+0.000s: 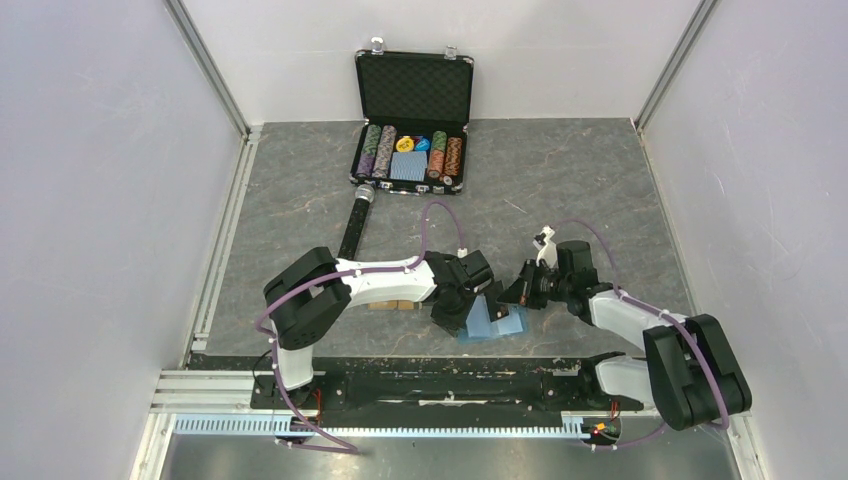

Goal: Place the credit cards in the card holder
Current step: Insert the credit card into the card holder.

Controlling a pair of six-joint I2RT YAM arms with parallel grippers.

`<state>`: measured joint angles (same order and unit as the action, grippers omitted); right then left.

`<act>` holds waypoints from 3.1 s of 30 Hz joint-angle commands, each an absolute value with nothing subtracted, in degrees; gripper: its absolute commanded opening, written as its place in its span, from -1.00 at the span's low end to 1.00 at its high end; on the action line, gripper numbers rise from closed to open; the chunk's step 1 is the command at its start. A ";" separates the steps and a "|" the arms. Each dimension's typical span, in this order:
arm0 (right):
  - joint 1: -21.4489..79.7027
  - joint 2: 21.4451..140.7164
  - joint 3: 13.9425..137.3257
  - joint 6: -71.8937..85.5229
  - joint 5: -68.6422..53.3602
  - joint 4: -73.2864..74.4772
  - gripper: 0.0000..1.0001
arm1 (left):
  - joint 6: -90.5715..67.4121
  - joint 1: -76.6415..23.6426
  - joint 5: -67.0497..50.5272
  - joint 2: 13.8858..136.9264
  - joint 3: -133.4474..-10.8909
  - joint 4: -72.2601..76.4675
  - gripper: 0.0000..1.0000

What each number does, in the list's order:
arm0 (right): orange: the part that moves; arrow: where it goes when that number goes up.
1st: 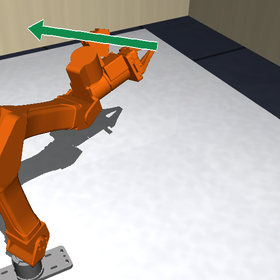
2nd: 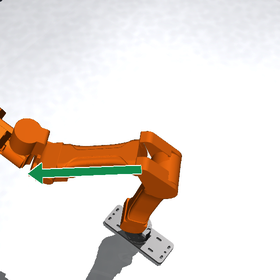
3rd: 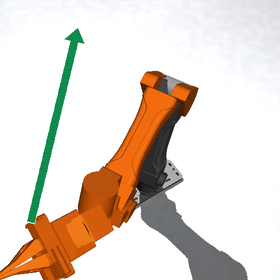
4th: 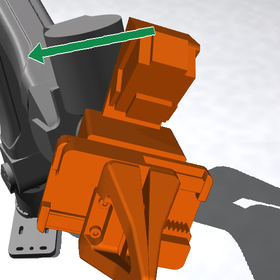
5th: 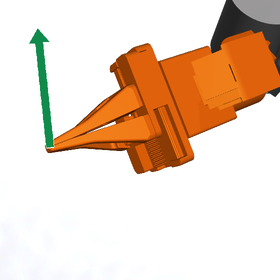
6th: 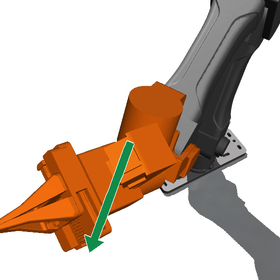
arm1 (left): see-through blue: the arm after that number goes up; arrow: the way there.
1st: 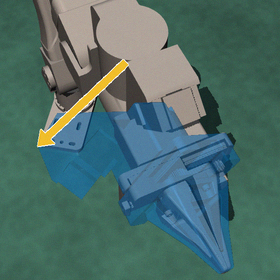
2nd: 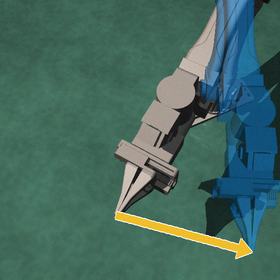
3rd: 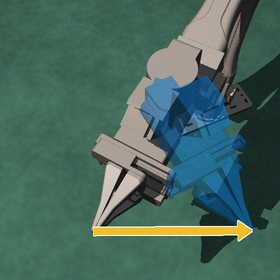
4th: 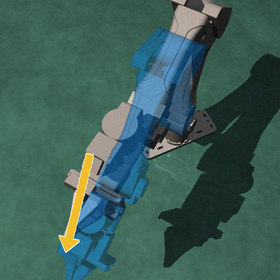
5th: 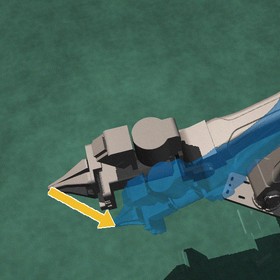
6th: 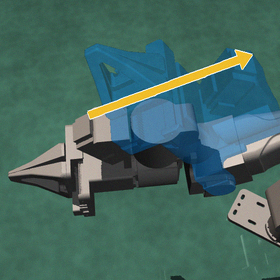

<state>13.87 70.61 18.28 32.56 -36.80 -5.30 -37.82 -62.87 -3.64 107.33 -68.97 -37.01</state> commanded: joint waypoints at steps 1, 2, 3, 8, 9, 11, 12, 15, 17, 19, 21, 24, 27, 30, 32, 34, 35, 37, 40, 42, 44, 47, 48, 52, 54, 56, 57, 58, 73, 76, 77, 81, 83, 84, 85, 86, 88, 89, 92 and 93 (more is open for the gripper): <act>14.37 68.47 20.76 31.05 -37.06 -0.20 -1.00 | -36.29 -63.69 -2.69 108.48 -68.90 -36.44 -0.83; 14.42 68.15 21.86 30.53 -36.57 1.81 -1.00 | -36.51 -63.68 -2.28 107.55 -69.01 -36.56 -0.81; 14.37 67.93 22.77 29.88 -36.13 3.15 -1.00 | -36.60 -63.72 -1.78 106.43 -68.99 -36.55 -0.74; 14.41 67.07 25.88 28.39 -34.89 6.55 -1.00 | -37.27 -63.64 -0.23 100.70 -69.76 -37.06 -0.38; 14.41 67.06 26.03 28.25 -34.78 6.68 -1.00 | -37.47 -63.69 -0.18 99.98 -70.05 -37.21 -0.34; 14.37 67.12 25.89 27.72 -34.20 6.92 -1.00 | -37.70 -63.71 1.55 98.99 -70.71 -37.84 -0.30; 14.36 67.27 25.65 27.60 -33.73 6.95 -1.00 | -37.61 -63.64 2.02 98.72 -71.25 -38.34 -0.30; 14.40 67.71 24.61 28.14 -34.24 5.18 -1.00 | -37.46 -63.54 2.62 98.73 -72.21 -38.78 -0.30; 14.41 68.02 23.61 29.29 -35.07 3.05 -1.00 | -37.38 -63.50 2.15 99.70 -72.74 -38.30 -0.30; 14.41 68.49 22.59 30.51 -36.07 0.89 -1.00 | -36.98 -63.53 1.06 101.86 -73.65 -37.97 -0.38; 14.41 68.96 21.57 31.60 -36.87 -1.57 -1.00 | -36.36 -63.54 0.26 104.57 -74.77 -37.96 -0.50; 14.43 69.81 20.22 32.51 -37.52 -3.76 -1.00 | -36.25 -63.54 -1.53 107.72 -75.18 -38.14 -0.60; 14.41 70.60 18.86 32.38 -37.44 -4.90 -1.00 | -36.32 -63.54 -1.39 109.03 -74.10 -38.23 -0.66; 14.41 71.02 17.06 33.28 -38.16 -6.94 -1.00 | -36.40 -63.48 -1.19 109.38 -73.11 -38.36 -0.70; 14.41 71.20 15.89 34.09 -38.77 -8.24 -1.00 | -36.43 -63.53 -0.84 109.41 -72.57 -38.41 -0.72; 14.40 71.22 14.63 35.36 -39.62 -9.89 -1.00 | -36.43 -63.54 -0.65 109.58 -72.38 -38.58 -0.72; 14.41 71.07 14.14 35.71 -39.91 -10.59 -1.00 | -36.35 -63.53 -0.74 109.80 -72.34 -38.58 -0.73; 14.42 70.85 13.12 36.31 -40.41 -11.38 -1.00 | -36.30 -63.52 -1.02 110.11 -72.42 -38.58 -0.74; 14.41 70.43 12.03 36.61 -41.08 -11.51 -1.00 | -36.30 -63.59 -1.49 110.73 -72.67 -38.55 -0.75; 14.42 69.77 11.12 36.83 -41.24 -11.47 -1.00 | -36.30 -63.59 -1.54 110.74 -72.76 -38.56 -0.75; 14.39 68.91 10.24 36.91 -41.29 -11.37 -1.00 | -36.26 -63.63 -1.45 110.58 -72.77 -38.58 -0.75; 14.41 68.47 9.05 37.00 -41.50 -11.57 -1.00 | -36.17 -63.60 -1.47 110.56 -72.95 -38.58 -0.73; 14.41 68.77 8.84 36.92 -41.85 -11.70 -1.00 | -36.20 -63.58 -1.48 110.50 -72.95 -38.58 -0.71; 14.41 69.69 8.14 36.58 -42.11 -12.33 -1.00 | -35.99 -63.58 -1.81 110.60 -73.33 -38.58 -0.62; 14.47 69.92 7.85 37.18 -41.94 -13.64 -1.00 | -35.92 -63.59 -2.02 110.64 -73.55 -38.54 -0.61; 14.50 70.57 7.82 37.81 -41.88 -14.88 -1.00 | -35.94 -63.57 -2.07 110.61 -73.78 -38.58 -0.61; 14.54 70.96 7.80 38.22 -41.88 -15.71 -1.00 | -35.79 -63.57 -2.13 110.61 -73.91 -38.55 -0.61; 14.60 71.41 7.85 38.58 -42.07 -16.25 -1.00 | -35.78 -63.61 -2.18 110.74 -74.07 -38.57 -0.61; 21.55 75.54 10.88 40.93 -39.02 -17.52 -0.91 | -35.57 -63.57 -1.93 109.69 -74.41 -38.58 -0.41; 23.21 76.09 12.71 40.46 -37.80 -15.97 -0.84 | -35.68 -63.63 -0.25 107.60 -73.36 -39.07 -0.30; 23.49 76.01 13.41 39.73 -37.21 -14.49 -0.81 | -35.71 -63.63 -0.19 106.88 -73.15 -39.50 -0.27; 23.89 73.50 17.45 35.14 -32.53 -4.95 -0.41 | -36.18 -63.56 2.29 104.11 -71.74 -40.69 -0.20; 23.99 71.98 19.56 33.34 -30.42 -0.80 -0.20 | -36.77 -63.62 2.32 102.92 -70.82 -40.69 -0.20; 24.12 71.38 20.51 32.73 -29.48 1.23 -0.12 | -36.90 -63.59 2.26 102.61 -70.44 -40.68 -0.20; 24.25 70.85 21.25 32.09 -28.69 3.35 -0.05 | -37.00 -63.60 2.21 102.47 -70.16 -40.67 -0.20; 24.41 70.49 22.12 31.42 -27.96 5.01 0.01 | -37.15 -63.61 2.49 102.32 -69.63 -40.63 -0.20; 24.82 70.10 23.45 30.57 -26.81 7.63 0.10 | -37.20 -63.54 2.26 102.64 -69.18 -40.14 -0.24; 25.10 70.07 23.93 30.34 -26.43 8.51 0.14 | -37.23 -63.55 1.88 103.14 -69.08 -39.62 -0.26; 26.16 70.36 24.81 29.55 -25.27 10.48 0.17 | -37.22 -63.57 0.29 105.11 -69.56 -37.84 -0.32; 26.67 70.55 25.19 29.22 -24.64 11.21 0.15 | -37.33 -63.49 0.26 105.81 -69.86 -37.19 -0.35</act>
<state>25.26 70.74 23.11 32.73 -29.63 4.08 -37.41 -63.46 0.86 104.44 -69.32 -40.14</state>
